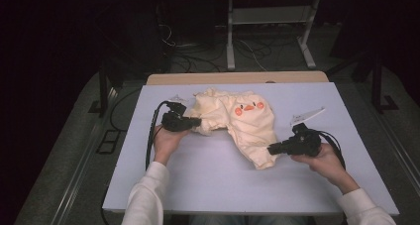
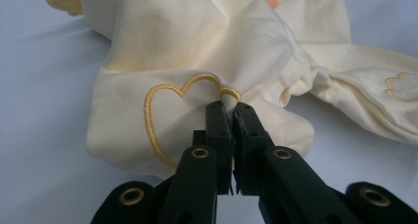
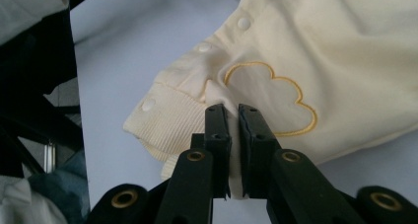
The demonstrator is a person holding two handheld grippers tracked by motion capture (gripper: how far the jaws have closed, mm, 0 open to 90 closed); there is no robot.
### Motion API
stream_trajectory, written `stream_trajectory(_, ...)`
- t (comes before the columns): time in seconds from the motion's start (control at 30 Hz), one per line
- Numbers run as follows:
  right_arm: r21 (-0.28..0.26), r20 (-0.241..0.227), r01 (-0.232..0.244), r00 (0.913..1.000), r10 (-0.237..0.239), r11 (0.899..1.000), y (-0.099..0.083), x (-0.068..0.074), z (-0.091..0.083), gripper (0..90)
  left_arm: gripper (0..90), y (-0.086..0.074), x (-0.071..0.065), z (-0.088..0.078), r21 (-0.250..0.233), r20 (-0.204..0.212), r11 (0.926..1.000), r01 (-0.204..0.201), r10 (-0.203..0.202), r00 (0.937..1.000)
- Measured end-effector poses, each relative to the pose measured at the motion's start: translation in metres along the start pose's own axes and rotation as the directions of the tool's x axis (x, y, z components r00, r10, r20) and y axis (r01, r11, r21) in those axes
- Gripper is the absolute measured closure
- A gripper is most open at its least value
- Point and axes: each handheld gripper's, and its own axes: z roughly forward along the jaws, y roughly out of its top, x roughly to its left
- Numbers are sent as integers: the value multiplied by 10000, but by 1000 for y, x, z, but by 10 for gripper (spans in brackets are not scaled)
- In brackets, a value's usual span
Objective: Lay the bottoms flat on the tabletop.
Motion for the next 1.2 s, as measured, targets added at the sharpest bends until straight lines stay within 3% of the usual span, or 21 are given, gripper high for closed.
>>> stream_trajectory(0.27,970,-481,-74,9988,122,9953,-15,-1,5,825,854,-1,-5,3,192,122,9998,-3,1,9999)
stream_trajectory(0.5,1702,-462,-115,9987,196,9853,-23,-5,14,823,855,0,-10,1,497,253,9987,-135,123,9996)
stream_trajectory(0.87,1631,-315,-263,9990,319,9863,-24,-8,15,818,855,24,-27,-15,984,516,9930,-658,609,9968)
stream_trajectory(1.2,1527,-246,-167,9995,207,9881,-24,-8,13,816,855,36,-36,4,946,776,9940,-548,475,9959)
